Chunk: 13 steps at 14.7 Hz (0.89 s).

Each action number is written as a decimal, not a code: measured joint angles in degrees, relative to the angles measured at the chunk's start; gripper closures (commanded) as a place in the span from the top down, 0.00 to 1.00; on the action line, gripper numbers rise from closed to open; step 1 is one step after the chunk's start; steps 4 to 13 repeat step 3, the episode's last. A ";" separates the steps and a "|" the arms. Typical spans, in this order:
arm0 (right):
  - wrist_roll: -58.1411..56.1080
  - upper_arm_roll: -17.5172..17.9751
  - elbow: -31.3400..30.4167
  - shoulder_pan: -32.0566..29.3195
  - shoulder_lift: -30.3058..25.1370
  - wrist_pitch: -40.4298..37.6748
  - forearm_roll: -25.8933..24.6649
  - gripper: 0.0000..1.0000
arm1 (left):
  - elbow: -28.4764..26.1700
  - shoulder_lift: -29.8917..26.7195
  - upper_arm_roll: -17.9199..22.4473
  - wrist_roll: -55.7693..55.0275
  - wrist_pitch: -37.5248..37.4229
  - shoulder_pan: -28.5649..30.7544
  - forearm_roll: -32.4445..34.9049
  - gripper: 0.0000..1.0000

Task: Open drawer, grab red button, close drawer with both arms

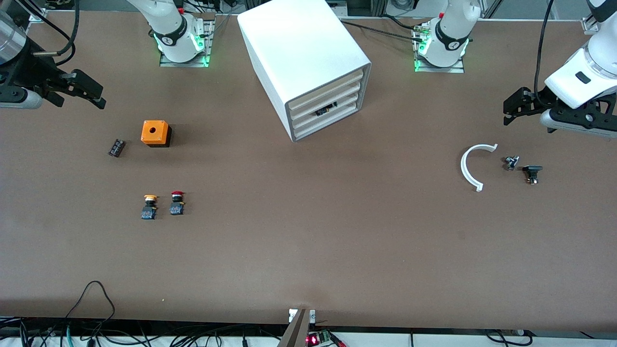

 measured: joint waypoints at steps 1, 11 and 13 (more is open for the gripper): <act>-1.10 0.00 0.01 -0.04 0.13 0.00 0.00 1.00 | 0.02 0.00 0.00 0.00 0.00 0.00 0.00 1.00; -2.14 0.01 0.02 -0.06 0.37 -0.01 0.00 1.00 | 0.04 0.02 0.00 0.00 0.00 -0.01 0.00 1.00; -2.14 0.01 0.02 -0.06 0.37 -0.01 0.00 1.00 | 0.04 0.02 0.00 0.00 0.00 -0.01 0.00 1.00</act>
